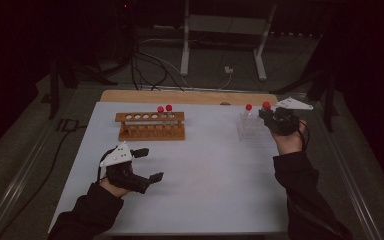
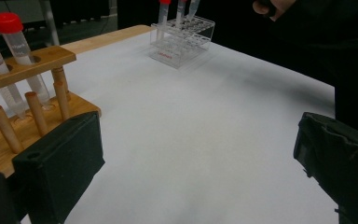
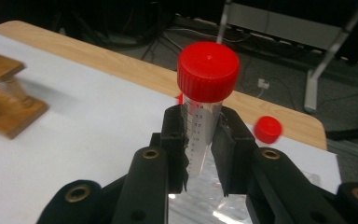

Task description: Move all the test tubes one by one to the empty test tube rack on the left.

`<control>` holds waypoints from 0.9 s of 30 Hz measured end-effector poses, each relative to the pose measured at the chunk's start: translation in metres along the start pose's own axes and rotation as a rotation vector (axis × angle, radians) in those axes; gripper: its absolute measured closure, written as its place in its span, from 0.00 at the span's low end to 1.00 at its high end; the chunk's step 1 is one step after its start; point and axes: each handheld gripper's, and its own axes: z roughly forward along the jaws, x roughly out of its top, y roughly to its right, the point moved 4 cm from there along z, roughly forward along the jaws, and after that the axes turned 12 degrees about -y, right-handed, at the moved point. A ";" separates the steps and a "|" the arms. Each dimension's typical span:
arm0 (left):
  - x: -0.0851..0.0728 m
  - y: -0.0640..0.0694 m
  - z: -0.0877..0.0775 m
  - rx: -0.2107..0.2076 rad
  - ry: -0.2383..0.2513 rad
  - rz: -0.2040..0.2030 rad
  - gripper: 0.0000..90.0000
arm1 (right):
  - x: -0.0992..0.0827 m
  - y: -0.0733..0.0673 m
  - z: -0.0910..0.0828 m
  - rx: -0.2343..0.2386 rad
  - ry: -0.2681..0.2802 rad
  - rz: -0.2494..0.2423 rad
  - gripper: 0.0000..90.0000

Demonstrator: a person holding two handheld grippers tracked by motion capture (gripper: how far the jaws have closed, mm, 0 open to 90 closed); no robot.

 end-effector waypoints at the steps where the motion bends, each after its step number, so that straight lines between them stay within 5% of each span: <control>1: 0.000 0.000 0.000 -0.004 0.000 0.001 0.02 | 0.000 -0.003 -0.001 0.007 0.001 -0.010 0.83; 27: 0.016 0.011 0.008 -0.059 -0.014 0.038 0.03 | -0.012 -0.098 -0.013 0.210 0.009 -0.196 0.83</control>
